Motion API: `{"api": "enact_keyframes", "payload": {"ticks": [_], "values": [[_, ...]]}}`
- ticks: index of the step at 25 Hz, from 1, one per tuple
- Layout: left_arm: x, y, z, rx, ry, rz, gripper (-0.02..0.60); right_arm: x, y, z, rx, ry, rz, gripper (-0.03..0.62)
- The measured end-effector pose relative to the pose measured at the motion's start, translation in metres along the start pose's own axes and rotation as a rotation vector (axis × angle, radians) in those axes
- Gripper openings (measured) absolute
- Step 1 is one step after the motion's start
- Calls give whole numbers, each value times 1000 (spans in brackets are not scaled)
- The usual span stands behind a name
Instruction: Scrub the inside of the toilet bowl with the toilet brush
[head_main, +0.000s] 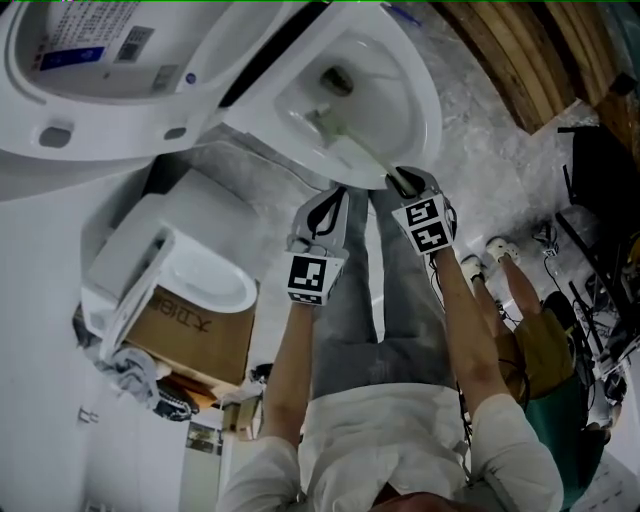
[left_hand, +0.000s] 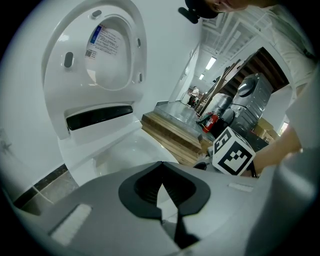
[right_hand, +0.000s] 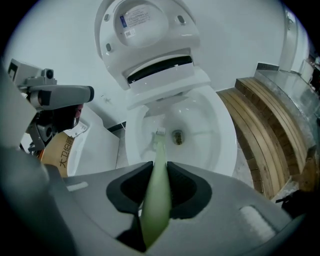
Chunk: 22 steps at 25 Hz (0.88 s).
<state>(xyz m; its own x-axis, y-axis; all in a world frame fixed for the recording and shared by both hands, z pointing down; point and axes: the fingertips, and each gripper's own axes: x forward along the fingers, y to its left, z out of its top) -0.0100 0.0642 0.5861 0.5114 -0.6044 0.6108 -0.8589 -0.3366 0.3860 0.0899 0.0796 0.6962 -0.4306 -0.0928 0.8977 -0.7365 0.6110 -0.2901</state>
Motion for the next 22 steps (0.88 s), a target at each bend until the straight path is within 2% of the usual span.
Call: {"api": "enact_keyframes", "payload": {"ticks": [8, 22], "values": [[4, 1, 3, -4, -2, -5, 18, 0, -5, 2, -53, 77, -2, 89], [10, -8, 6, 8, -3, -30, 18, -21, -23, -33, -130, 181, -71, 89]]}}
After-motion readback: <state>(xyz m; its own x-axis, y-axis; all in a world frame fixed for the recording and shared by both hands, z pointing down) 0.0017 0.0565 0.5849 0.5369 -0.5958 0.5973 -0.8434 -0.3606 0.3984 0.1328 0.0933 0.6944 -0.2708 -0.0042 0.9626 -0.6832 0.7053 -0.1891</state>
